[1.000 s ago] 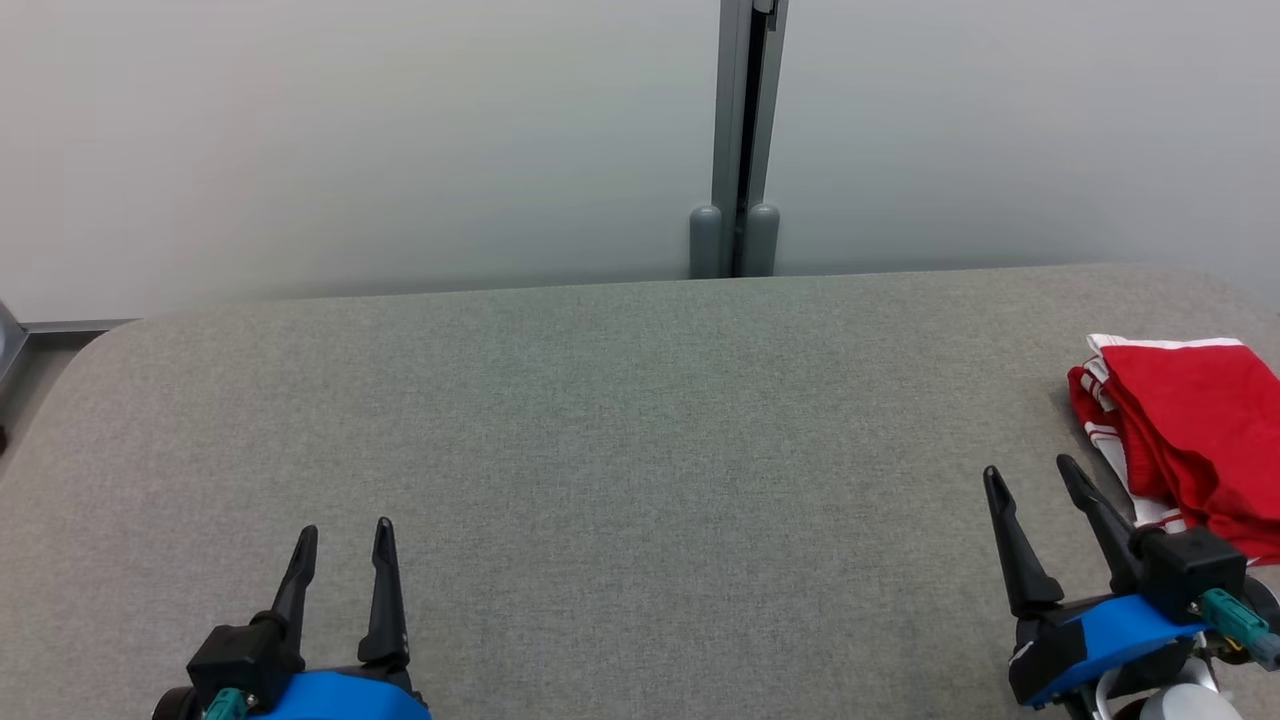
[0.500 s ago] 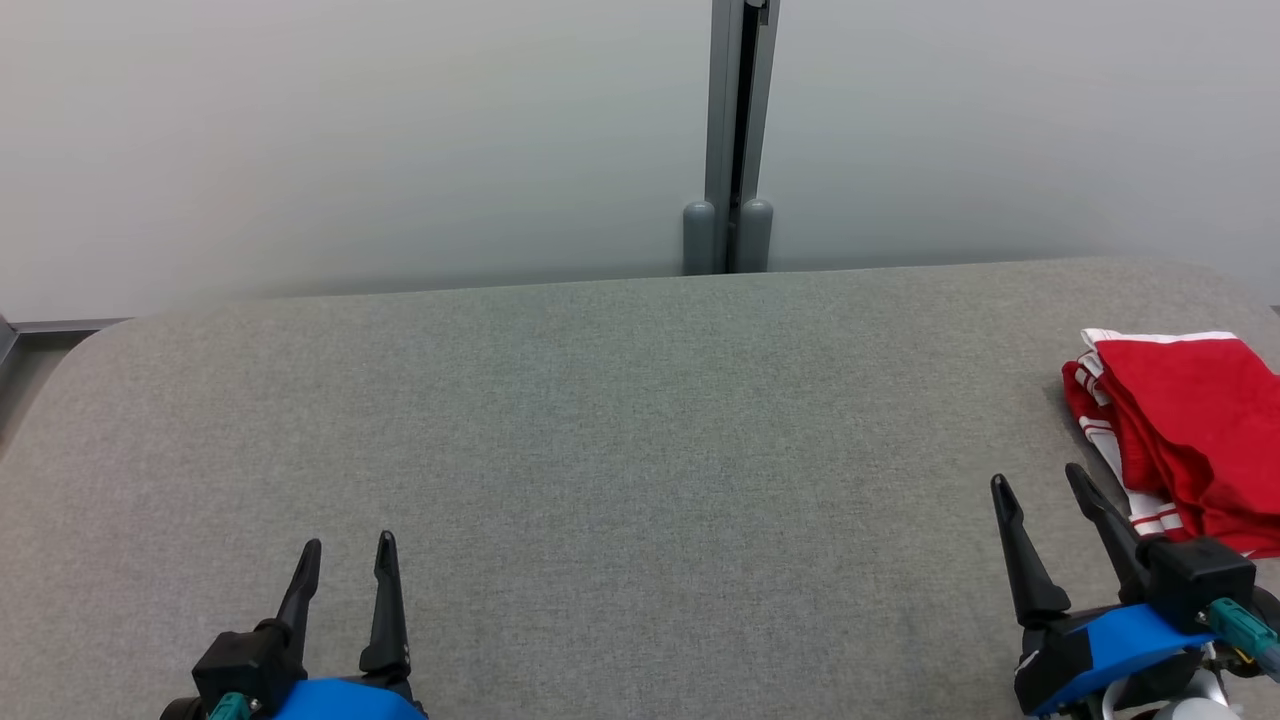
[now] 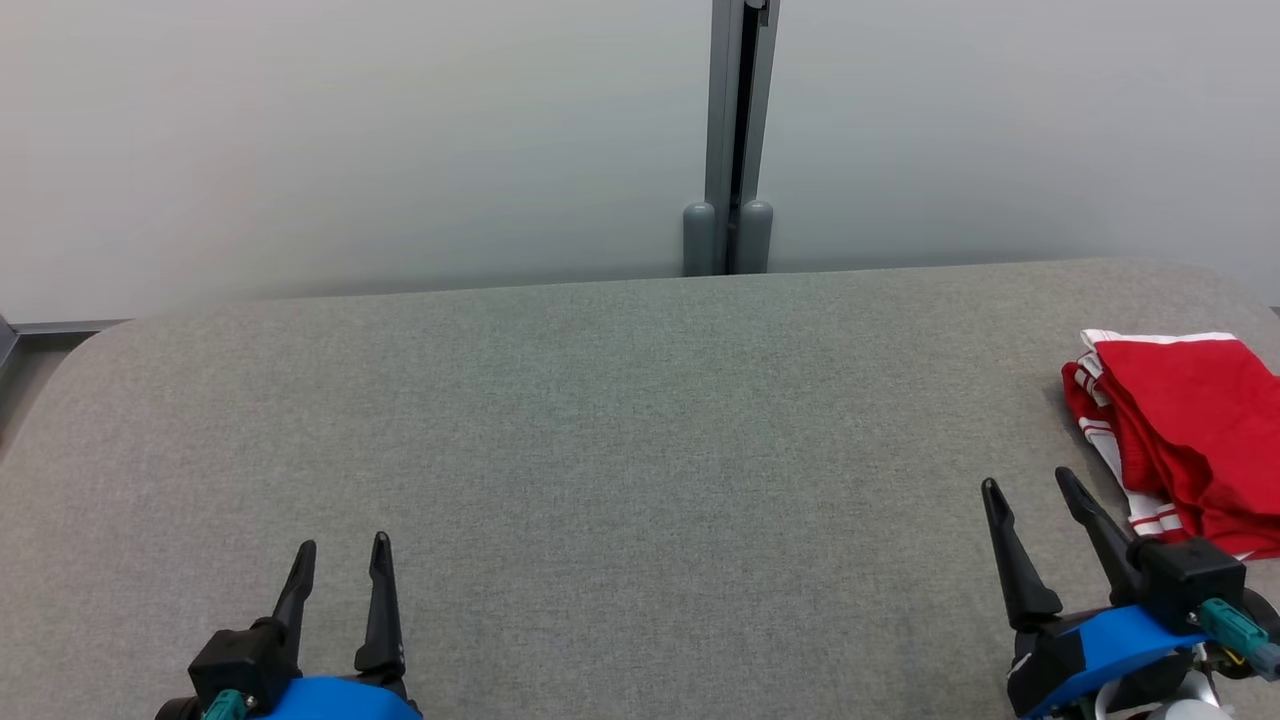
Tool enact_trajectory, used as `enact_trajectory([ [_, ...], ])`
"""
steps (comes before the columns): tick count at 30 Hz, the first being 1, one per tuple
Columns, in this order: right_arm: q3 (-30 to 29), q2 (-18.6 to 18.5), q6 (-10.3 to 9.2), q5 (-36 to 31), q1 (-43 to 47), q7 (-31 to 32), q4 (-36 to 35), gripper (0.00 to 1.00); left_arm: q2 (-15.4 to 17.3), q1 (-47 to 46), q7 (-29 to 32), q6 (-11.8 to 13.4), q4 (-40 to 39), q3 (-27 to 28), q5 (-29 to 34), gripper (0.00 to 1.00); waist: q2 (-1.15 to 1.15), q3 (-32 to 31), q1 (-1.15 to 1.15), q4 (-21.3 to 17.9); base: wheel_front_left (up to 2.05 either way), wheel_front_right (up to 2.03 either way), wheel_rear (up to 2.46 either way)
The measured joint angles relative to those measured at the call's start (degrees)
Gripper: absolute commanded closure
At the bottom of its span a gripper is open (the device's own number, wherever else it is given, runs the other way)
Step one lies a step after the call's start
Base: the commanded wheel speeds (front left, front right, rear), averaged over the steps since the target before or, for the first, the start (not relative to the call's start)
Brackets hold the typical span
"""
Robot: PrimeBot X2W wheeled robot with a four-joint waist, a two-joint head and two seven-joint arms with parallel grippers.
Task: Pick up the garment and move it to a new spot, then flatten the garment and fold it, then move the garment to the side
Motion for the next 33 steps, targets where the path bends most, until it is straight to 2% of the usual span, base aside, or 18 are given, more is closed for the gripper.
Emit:
enact_trajectory([
  [7,0.24,0.34,0.00,0.18,0.06,0.00,0.14,0.00,-0.02,-0.03,0.00,-0.24,0.11,0.07,-0.20,0.00,0.00,0.02,0.00,-0.34,0.00,0.00,0.00],
  [8,0.30,0.41,0.00,0.16,0.07,0.01,0.56,1.00,-0.08,0.09,0.05,-0.25,0.45,0.09,-0.20,1.00,0.00,0.02,0.00,-0.34,0.00,0.00,0.00],
  [15,0.49,1.32,0.00,1.04,1.40,0.60,3.96,1.00,-0.49,2.38,0.89,-0.25,3.52,0.25,-1.40,1.00,0.00,0.03,0.00,-0.33,0.00,0.00,0.00],
  [33,-1.29,2.33,0.00,19.81,1.16,3.68,3.91,1.00,-0.49,1.76,5.63,-0.25,1.24,1.93,-19.42,1.00,0.00,0.17,0.00,-0.20,0.00,0.00,0.00],
])
